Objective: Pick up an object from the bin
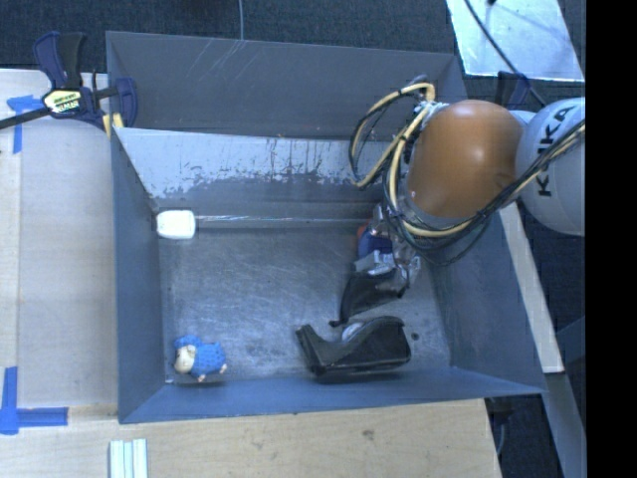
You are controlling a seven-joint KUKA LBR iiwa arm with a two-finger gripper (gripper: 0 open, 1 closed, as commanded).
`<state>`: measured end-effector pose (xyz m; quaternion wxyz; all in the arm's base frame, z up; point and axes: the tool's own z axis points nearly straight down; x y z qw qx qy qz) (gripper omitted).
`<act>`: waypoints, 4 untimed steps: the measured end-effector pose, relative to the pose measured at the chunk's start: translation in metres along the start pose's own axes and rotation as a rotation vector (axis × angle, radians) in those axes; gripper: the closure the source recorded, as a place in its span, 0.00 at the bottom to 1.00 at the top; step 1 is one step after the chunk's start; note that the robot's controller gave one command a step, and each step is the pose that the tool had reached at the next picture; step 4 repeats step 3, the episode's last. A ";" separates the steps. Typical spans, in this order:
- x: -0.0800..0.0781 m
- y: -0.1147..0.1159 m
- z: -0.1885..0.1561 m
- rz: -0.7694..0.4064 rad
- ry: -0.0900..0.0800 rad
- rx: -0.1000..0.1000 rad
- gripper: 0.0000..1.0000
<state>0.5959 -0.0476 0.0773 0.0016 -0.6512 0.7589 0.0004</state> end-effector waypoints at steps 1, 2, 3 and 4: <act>0.059 0.069 0.000 -0.681 0.005 0.003 1.00; 0.071 0.057 -0.039 -0.768 0.002 0.002 1.00; 0.061 0.076 -0.161 -0.767 0.004 0.004 1.00; 0.061 0.076 -0.161 -0.767 0.004 0.004 1.00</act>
Offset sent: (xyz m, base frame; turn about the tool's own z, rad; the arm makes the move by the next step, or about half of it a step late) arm -0.0786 -0.0460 -0.0017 -0.6848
